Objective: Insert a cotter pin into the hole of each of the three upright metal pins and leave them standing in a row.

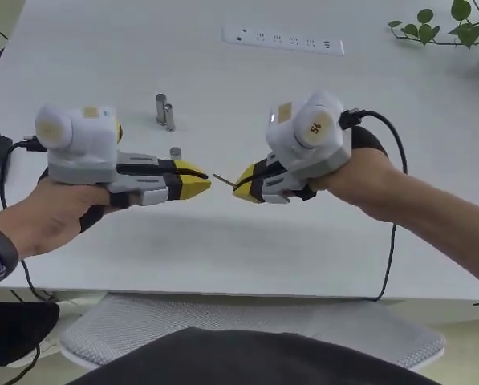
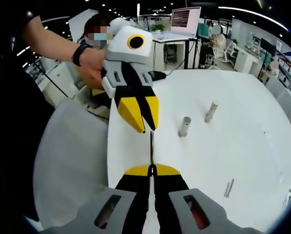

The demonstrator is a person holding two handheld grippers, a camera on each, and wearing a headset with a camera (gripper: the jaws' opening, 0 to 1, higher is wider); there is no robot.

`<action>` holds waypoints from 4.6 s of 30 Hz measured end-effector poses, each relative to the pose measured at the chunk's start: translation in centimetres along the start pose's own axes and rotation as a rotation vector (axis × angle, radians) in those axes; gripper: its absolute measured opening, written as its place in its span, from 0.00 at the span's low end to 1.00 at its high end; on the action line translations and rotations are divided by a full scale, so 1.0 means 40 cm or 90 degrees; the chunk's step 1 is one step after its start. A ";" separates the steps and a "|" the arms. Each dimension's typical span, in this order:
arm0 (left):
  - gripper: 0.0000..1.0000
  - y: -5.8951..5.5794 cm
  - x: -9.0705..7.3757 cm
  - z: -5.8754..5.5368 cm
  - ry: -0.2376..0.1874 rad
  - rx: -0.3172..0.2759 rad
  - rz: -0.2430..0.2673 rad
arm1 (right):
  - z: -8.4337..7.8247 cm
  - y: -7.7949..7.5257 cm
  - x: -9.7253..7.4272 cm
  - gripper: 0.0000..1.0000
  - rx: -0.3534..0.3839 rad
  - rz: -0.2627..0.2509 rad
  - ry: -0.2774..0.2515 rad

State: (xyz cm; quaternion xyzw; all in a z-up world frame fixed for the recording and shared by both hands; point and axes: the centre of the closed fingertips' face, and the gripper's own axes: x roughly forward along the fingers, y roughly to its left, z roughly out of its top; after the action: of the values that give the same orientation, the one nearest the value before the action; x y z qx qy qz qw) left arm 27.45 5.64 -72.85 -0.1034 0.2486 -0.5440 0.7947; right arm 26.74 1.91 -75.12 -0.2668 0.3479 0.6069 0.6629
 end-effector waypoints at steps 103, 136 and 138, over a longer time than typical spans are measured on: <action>0.25 0.346 -0.019 -0.127 0.036 0.028 0.259 | -0.045 -0.137 0.219 0.02 0.192 -0.100 0.184; 0.13 0.348 0.018 -0.119 0.047 0.055 0.257 | -0.016 -0.167 0.251 0.02 0.186 -0.098 0.169; 0.13 0.346 0.019 -0.119 0.048 0.057 0.257 | -0.013 -0.167 0.251 0.02 0.185 -0.100 0.166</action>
State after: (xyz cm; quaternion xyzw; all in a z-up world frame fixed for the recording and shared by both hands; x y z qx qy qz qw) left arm 36.49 10.82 -83.16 0.0044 0.2693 -0.3880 0.8814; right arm 33.50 6.92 -83.78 -0.2709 0.4931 0.4570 0.6890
